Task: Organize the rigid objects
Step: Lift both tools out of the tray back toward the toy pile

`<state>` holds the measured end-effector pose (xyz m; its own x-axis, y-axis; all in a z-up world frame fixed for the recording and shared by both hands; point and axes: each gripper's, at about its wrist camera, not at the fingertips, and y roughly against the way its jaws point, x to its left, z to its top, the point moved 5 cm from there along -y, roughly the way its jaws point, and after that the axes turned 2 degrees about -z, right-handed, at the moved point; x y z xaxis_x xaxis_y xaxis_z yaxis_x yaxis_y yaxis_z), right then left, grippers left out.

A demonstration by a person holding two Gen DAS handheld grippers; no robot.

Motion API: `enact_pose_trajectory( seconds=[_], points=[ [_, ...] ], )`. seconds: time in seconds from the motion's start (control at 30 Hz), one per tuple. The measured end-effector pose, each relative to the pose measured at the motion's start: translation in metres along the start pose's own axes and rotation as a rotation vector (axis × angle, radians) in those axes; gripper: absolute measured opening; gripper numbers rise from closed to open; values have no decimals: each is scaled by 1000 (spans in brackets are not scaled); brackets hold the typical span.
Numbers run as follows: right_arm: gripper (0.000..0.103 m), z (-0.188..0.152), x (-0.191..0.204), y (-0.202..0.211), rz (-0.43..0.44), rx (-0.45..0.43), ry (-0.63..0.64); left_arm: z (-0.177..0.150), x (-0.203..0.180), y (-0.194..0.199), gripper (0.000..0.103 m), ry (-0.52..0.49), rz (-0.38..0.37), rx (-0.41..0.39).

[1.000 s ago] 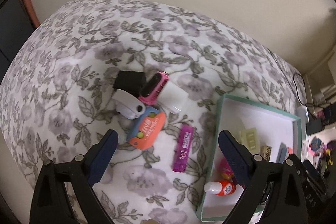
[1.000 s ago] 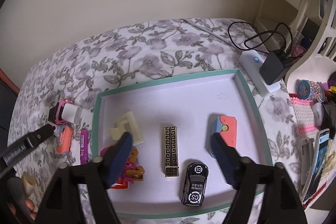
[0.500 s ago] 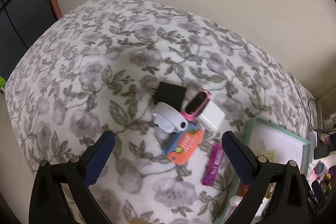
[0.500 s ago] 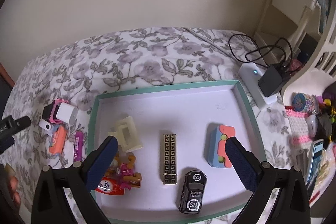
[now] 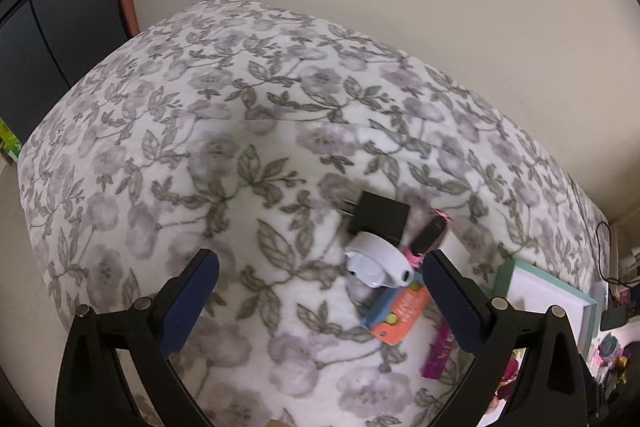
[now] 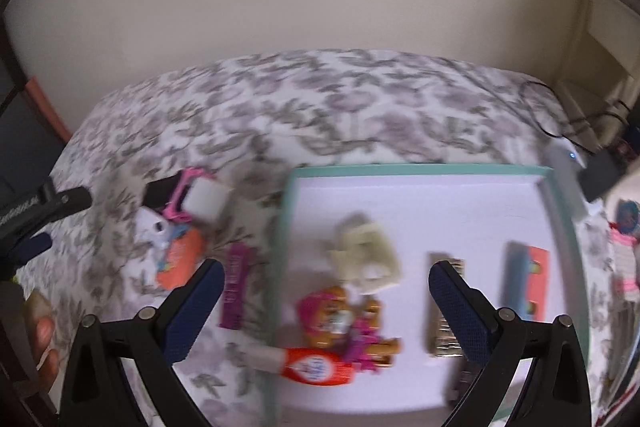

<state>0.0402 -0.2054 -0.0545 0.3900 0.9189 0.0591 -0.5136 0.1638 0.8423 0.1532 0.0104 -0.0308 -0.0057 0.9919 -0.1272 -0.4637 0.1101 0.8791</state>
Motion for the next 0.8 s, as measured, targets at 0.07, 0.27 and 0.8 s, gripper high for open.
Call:
enact_pose_trajectory(
  seconds=[0.07, 0.27, 0.8],
  points=[
    [103, 0, 13, -3, 17, 1, 20, 2, 8, -1, 101, 9, 8, -1],
    [103, -4, 38, -16, 74, 54, 32, 7, 26, -7, 101, 31, 10, 19],
    [96, -11, 67, -49, 101, 131, 81, -11, 10, -45, 101, -43, -41, 190]
  ],
)
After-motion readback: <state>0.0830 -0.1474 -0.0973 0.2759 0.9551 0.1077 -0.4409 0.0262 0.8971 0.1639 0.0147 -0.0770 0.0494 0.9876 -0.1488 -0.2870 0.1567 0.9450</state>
